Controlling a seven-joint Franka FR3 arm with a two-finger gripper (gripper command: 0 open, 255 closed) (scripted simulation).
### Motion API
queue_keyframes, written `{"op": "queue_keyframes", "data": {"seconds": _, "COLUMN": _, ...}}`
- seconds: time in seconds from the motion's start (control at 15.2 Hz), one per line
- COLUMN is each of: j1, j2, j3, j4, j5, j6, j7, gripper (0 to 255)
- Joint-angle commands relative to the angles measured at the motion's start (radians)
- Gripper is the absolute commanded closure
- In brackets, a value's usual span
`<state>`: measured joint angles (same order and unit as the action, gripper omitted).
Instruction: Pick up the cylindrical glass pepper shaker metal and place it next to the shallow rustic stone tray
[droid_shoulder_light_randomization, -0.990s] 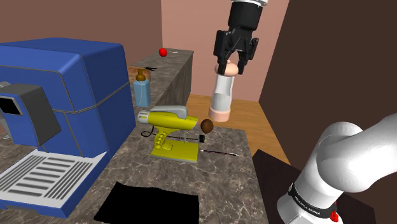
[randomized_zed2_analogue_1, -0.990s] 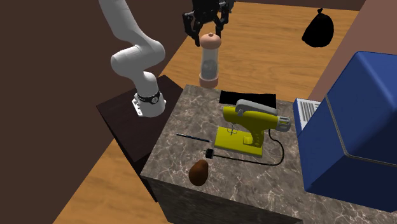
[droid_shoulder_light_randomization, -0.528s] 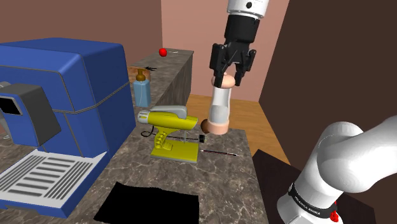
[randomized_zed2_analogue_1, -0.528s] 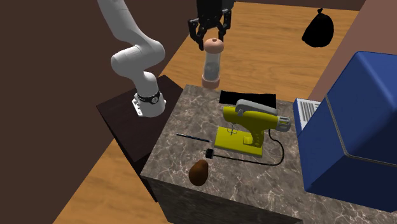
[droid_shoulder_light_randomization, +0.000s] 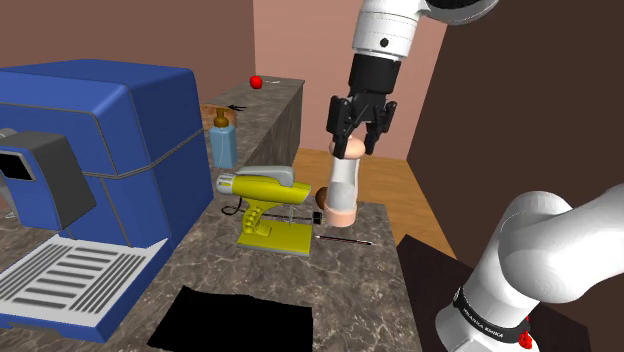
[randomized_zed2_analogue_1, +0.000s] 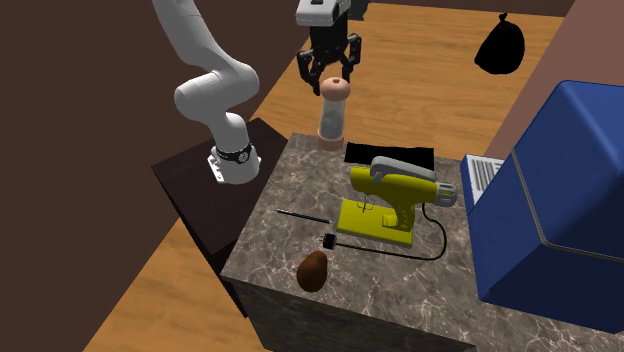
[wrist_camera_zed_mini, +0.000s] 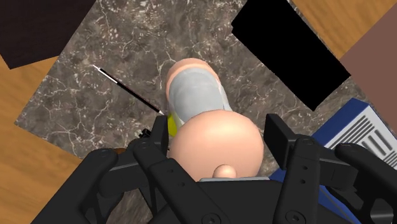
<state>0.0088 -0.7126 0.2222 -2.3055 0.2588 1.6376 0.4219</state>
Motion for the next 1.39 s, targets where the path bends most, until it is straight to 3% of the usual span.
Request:
{"op": "queue_keyframes", "data": {"seconds": 0.0, "j1": 0.002, "j2": -0.008, "j3": 0.003, "j4": -0.035, "j5": 0.004, "j6": 0.028, "j7": -0.005, "gripper": 255}}
{"op": "queue_keyframes", "data": {"seconds": 1.32, "j1": 0.018, "j2": -0.010, "j3": 0.045, "j4": -0.302, "j5": 0.048, "j6": 0.291, "j7": -0.040, "gripper": 255}}
